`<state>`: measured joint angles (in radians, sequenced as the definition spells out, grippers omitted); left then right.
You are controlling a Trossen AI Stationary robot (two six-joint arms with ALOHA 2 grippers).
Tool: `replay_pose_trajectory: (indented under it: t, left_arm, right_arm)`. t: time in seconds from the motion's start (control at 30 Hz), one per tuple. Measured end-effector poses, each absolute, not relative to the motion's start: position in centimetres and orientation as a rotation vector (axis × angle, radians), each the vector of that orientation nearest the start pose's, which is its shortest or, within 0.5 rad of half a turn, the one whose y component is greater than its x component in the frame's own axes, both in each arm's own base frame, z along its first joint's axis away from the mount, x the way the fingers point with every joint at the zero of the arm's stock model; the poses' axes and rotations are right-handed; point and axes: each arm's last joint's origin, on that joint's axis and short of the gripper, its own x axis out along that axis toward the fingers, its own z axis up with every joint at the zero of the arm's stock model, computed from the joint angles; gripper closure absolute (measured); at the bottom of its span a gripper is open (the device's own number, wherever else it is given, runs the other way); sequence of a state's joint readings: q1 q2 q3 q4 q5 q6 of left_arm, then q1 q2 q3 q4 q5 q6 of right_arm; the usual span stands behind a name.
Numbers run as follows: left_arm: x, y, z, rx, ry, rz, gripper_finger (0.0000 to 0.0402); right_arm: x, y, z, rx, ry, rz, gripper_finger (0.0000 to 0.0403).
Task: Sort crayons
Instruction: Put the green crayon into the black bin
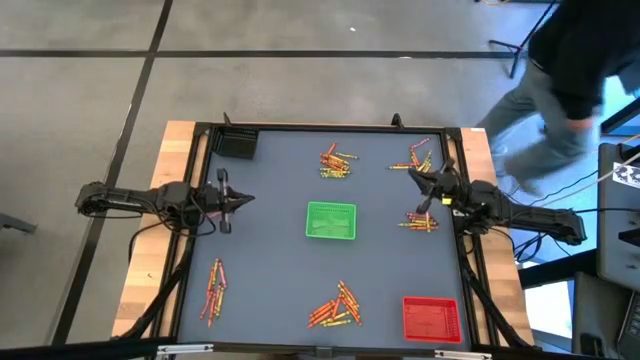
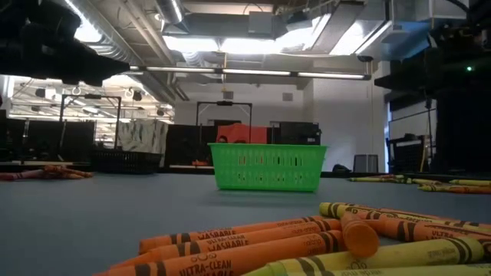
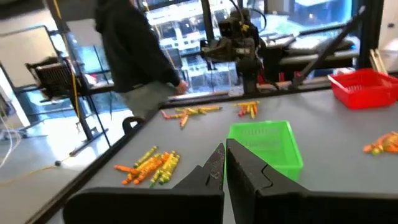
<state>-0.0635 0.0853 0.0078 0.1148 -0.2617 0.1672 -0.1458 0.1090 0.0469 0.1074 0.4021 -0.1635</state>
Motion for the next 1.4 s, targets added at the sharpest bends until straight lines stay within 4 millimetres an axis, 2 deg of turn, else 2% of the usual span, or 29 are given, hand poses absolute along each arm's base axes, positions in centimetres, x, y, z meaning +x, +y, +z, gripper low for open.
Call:
replay_pose_trajectory:
  t: [0.3,0.7,0.83,0.97,1.07,1.27,1.4]
  left_arm:
    - [9.9,0.3,18.8,0.256,-0.183,0.258,0.04]
    - [9.6,1.5,19.6,0.274,-0.249,0.384,0.04]
    - [9.4,1.7,20.1,0.296,-0.307,0.407,0.04]
    - [9.3,1.8,20.4,0.337,-0.337,0.371,0.04]
    - [9.3,1.9,20.4,0.342,-0.337,0.378,0.04]
    - [9.7,2.3,19.9,0.352,-0.275,0.396,0.04]
    - [10.1,2.6,19.9,0.351,-0.258,0.378,0.04]
  right_arm:
    - [12.3,-5.4,19.8,-0.181,0.275,-0.656,0.0398]
    - [16.5,-11.1,19.0,-0.047,0.774,-0.664,0.0395]
    - [17.9,-12.2,18.5,0.009,0.931,-0.649,0.0358]
    - [19.5,-13.0,18.7,0.01,1.05,-0.545,0.0302]
    - [20.4,-13.5,18.5,-0.015,1.128,-0.458,0.0275]
    - [21.1,-15.0,18.3,-0.017,1.224,-0.414,0.0272]
    - [20.7,-16.0,17.7,-0.013,1.246,-0.38,0.028]
